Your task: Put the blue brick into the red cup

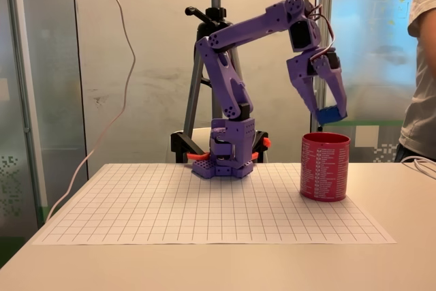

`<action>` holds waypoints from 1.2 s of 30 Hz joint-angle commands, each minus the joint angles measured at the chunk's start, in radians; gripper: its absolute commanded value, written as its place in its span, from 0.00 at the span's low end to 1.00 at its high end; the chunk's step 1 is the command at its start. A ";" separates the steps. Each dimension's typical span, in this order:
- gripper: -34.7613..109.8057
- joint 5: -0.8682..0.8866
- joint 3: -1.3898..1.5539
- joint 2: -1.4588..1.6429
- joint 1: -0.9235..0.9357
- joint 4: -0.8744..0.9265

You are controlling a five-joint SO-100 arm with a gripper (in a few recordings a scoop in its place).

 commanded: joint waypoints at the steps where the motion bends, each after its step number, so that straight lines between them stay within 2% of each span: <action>1: 0.24 0.017 0.020 0.051 -0.003 0.020; 13: 0.24 0.029 0.037 0.035 0.008 0.049; 15: 0.37 0.054 0.031 -0.002 0.000 0.104; 20: 0.56 0.080 0.034 0.020 0.003 0.109; 36: 0.56 0.077 0.026 0.021 -0.005 0.106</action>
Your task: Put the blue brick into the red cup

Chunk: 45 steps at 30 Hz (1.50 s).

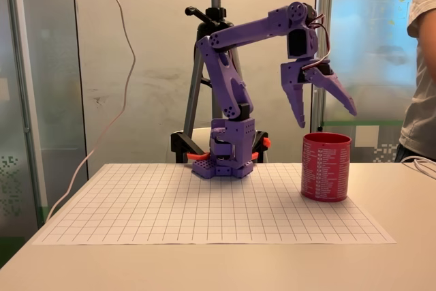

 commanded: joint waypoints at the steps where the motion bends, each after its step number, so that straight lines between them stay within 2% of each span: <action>1: 0.56 0.011 -0.023 0.040 0.002 0.012; 2: 0.54 0.005 -0.023 0.040 0.003 0.012; 3: 0.46 -0.008 -0.023 0.038 0.003 0.012; 4: 0.24 -0.020 -0.028 0.029 0.002 0.011; 15: 0.24 0.008 -0.025 0.031 0.020 -0.037; 19: 0.24 0.048 0.006 0.063 0.091 -0.173; 26: 0.24 0.115 0.133 0.176 0.641 -0.617; 31: 0.24 0.048 0.143 0.290 1.005 -0.765; 35: 0.24 -0.021 0.143 0.495 1.183 -0.762; 37: 0.24 -0.049 0.120 0.588 1.221 -0.686; 45: 0.24 -0.060 0.097 1.052 1.206 -0.422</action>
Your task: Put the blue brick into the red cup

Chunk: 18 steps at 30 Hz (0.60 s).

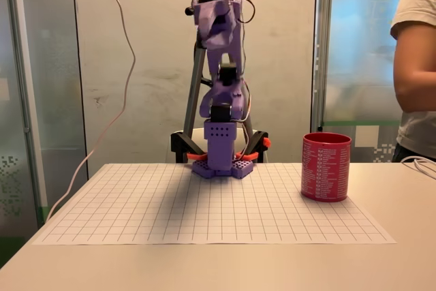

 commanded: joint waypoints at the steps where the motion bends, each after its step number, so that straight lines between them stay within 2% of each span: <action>1: 0.24 -0.002 -0.054 0.176 0.020 0.080; 6: 0.24 -0.021 -0.057 0.291 0.006 0.190; 9: 0.24 -0.025 -0.006 0.293 0.003 0.187; 18: 0.24 -0.057 0.696 0.293 0.002 -0.081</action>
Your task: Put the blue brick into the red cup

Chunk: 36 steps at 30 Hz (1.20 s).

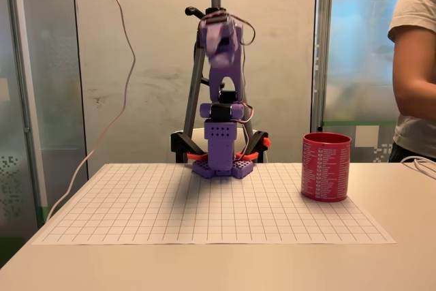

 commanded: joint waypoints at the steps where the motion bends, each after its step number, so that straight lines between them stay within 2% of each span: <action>1: 0.24 -0.017 0.342 0.000 0.014 -0.097; 10: 0.24 0.011 0.623 0.000 0.014 -0.095; 20: 0.24 0.052 0.621 0.000 0.014 -0.091; 22: 0.29 0.052 0.621 0.000 0.014 -0.091; 26: 0.25 0.054 0.621 0.000 0.012 -0.091; 36: 0.25 0.054 0.621 0.000 0.012 -0.091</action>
